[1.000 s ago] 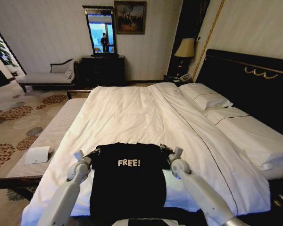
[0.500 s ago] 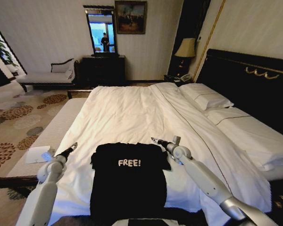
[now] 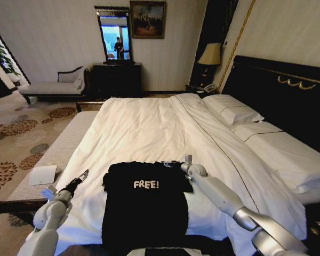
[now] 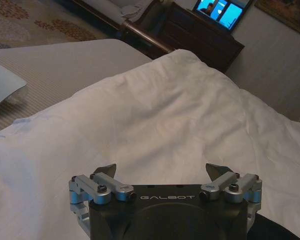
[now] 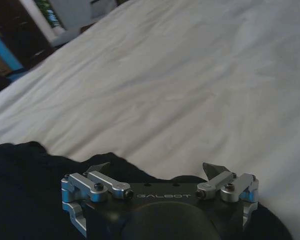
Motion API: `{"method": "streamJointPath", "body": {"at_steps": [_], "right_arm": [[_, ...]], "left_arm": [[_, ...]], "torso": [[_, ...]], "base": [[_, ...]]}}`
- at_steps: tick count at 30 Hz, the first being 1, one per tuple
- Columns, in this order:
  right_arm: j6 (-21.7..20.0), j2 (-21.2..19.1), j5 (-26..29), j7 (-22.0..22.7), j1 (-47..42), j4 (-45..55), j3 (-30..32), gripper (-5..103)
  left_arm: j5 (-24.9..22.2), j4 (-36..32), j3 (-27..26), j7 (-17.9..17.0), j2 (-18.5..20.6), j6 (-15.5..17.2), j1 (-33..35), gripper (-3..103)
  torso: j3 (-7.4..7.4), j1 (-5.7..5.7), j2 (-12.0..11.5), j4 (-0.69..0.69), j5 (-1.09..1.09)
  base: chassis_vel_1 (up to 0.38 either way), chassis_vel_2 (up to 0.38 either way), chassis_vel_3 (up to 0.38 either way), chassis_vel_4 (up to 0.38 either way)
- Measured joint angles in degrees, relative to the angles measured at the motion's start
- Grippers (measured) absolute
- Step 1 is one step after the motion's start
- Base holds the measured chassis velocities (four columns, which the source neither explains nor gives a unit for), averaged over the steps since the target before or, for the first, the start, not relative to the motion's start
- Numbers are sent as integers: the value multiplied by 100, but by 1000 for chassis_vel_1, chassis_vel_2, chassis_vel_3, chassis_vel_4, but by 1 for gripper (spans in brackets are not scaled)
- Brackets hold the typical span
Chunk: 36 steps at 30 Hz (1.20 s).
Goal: Fold the clothes on the bed.
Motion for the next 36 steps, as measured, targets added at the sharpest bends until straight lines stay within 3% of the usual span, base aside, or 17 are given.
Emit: {"method": "streamJointPath", "body": {"at_steps": [8, 12, 14, 17, 20, 22, 25, 27, 29, 32, 34, 35, 36], "right_arm": [[75, -70, -591, -242, -99, 64, 13, 101], [78, -83, -935, -228, -151, 99, -9, 80], [78, -83, -941, -227, -152, 99, -10, 80], [109, -55, -1085, -202, -179, 96, -24, 63], [188, -52, -1137, -203, -178, 87, -21, 58], [463, -29, -1208, -198, -144, 19, -19, 48], [683, 12, -1229, -163, -112, -48, -18, 42], [949, 98, -1221, -33, -59, -143, -9, 31], [1000, 122, -1208, 12, -42, -158, 1, 26], [1168, 141, -1197, 48, -23, -166, 17, 10], [1206, 145, -1196, 51, -23, -166, 28, 10], [1232, 146, -1203, 67, -28, -161, 51, 2], [1234, 147, -1223, 111, -42, -148, 77, 2]], "left_arm": [[7, 28, 23, -113, -9, 7, -9, 100], [18, 32, 42, -195, -34, 21, -16, 100], [19, 32, 42, -200, -36, 22, -16, 100], [29, 32, 30, -234, -46, 24, 10, 100], [30, 41, 16, -245, -51, 24, 24, 100], [30, 56, 4, -259, -62, 24, 29, 100], [30, 65, 4, -268, -68, 25, 24, 100], [30, 68, 12, -292, -79, 24, 6, 100], [30, 68, 20, -302, -82, 24, -2, 100], [30, 59, 35, -325, -84, 24, -21, 100], [30, 58, 37, -327, -84, 24, -25, 100], [30, 60, 42, -332, -85, 24, -27, 100], [31, 65, 46, -333, -84, 24, -27, 100]], "torso": [[0, 0, 0, 0, 0], [0, 0, 0, 0, 0], [0, 0, 0, 0, 0], [0, 0, 0, 0, 0], [0, 0, 0, 0, 0], [0, 0, -1, 0, 0], [0, 0, 0, 0, -1], [0, 0, 0, 1, 0], [0, 0, 0, 1, 0], [0, 0, 0, 1, 0], [0, 0, 0, 1, 0], [0, 0, 0, 1, 0], [0, 0, 0, 1, 0]], "base": [[0, 0, 0, 0], [0, 0, 0, 0], [0, 0, 0, 0], [0, 0, 0, 0], [0, 0, 0, 0], [0, 0, 0, 0], [0, 0, 0, 0], [0, 0, 0, 0], [0, 0, 0, 0], [0, 0, 0, 0], [0, 0, 0, 0], [0, 0, 0, 0], [0, 0, 0, 0]]}}
